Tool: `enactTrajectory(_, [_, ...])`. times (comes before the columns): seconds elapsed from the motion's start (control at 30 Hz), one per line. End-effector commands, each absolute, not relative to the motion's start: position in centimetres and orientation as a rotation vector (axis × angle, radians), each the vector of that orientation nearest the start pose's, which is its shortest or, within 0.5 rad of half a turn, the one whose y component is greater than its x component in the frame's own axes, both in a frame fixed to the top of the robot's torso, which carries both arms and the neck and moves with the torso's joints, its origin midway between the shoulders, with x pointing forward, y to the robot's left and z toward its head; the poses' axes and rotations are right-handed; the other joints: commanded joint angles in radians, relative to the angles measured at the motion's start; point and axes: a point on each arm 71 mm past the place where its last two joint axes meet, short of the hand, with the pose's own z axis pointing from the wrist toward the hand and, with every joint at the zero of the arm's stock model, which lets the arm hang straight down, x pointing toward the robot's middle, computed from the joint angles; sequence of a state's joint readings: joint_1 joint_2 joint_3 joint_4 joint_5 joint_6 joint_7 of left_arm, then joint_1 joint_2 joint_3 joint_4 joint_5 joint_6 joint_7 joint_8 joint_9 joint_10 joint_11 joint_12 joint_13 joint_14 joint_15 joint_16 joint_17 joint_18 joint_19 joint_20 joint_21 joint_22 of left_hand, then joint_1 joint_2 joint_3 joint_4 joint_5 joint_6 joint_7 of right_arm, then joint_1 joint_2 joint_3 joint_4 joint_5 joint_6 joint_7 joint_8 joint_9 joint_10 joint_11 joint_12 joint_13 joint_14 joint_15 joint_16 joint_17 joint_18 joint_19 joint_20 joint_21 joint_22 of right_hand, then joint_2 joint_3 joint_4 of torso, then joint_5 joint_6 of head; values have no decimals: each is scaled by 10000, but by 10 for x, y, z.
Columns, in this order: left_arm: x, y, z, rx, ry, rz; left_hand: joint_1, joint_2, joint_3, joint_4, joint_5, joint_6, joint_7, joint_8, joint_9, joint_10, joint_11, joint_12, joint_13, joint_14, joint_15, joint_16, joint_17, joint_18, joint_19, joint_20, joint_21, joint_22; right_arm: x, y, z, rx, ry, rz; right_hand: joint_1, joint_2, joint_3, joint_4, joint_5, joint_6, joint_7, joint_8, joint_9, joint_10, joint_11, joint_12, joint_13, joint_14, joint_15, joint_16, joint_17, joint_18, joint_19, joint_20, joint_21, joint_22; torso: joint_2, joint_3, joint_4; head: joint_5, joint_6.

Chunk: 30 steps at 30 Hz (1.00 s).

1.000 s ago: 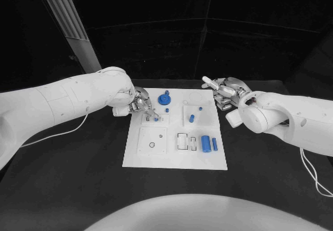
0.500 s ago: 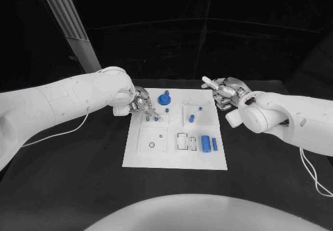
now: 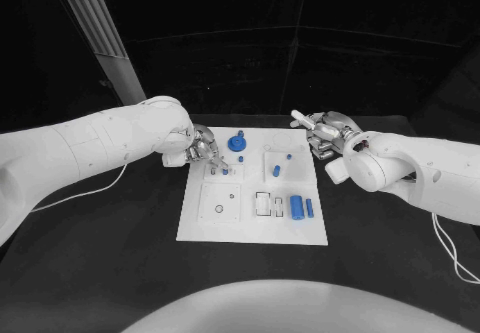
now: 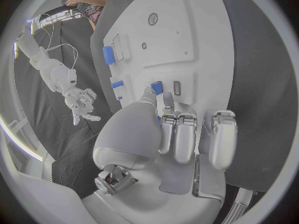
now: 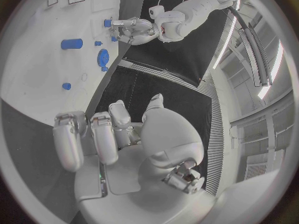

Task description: Assemble the parts on the task board

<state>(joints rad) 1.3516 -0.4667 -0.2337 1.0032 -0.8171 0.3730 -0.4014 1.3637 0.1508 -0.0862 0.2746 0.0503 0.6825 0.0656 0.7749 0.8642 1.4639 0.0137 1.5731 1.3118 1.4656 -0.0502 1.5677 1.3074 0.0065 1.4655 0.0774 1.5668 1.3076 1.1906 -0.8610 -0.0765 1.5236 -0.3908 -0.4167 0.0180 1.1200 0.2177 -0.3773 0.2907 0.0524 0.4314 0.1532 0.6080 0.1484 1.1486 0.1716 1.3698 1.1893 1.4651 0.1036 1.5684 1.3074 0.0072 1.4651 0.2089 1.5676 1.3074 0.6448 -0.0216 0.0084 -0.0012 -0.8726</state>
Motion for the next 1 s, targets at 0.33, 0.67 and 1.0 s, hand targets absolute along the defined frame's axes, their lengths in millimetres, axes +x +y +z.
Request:
enactTrajectory(0.33, [553, 170, -232, -1861, 24880, -5075, 356, 241, -104, 158, -28, 68, -9, -63, 18, 1069, -85, -23, 2590, 1052, -32, 31, 2634, -65, 1053, -34, 40, 2632, 482, -221, -211, 9365, 17480, 10883, 11, 69, -59, -28, -46, -86, 940, 42, -17, -73, 7, -63, -10, 1057, 71, 24, 2634, -72, 1057, 74, 32, 2634, -2, 1, -2, 9, 0])
enactTrajectory(0.67, [550, 180, -216, -2215, 23807, -7216, -1673, -77, -1382, 185, 267, -143, 173, -46, 224, 1069, 87, -23, 2590, 1052, 137, 31, 2634, -65, 1053, 27, 40, 2632, 482, -223, -212, 9378, 17443, 10850, 25, 78, -59, -29, -45, -88, 942, 48, -21, -76, 9, -62, -15, 1057, 74, 24, 2634, -72, 1057, 78, 32, 2634, -9, -4, 14, 25, 0])
enactTrajectory(1.0, [558, 203, -180, -2182, 24194, -6760, -2461, 117, -1880, 181, 592, -153, 156, 29, 378, 1069, 72, -23, 2590, 1052, 152, 31, 2634, -65, 1053, 62, 40, 2632, 482, -224, -214, 9413, 17476, 10797, 32, 83, -59, -30, -45, -88, 943, 51, -23, -84, 10, -65, -23, 1057, 75, 24, 2634, -72, 1057, 79, 32, 2634, -2, 2, -9, 145, 0])
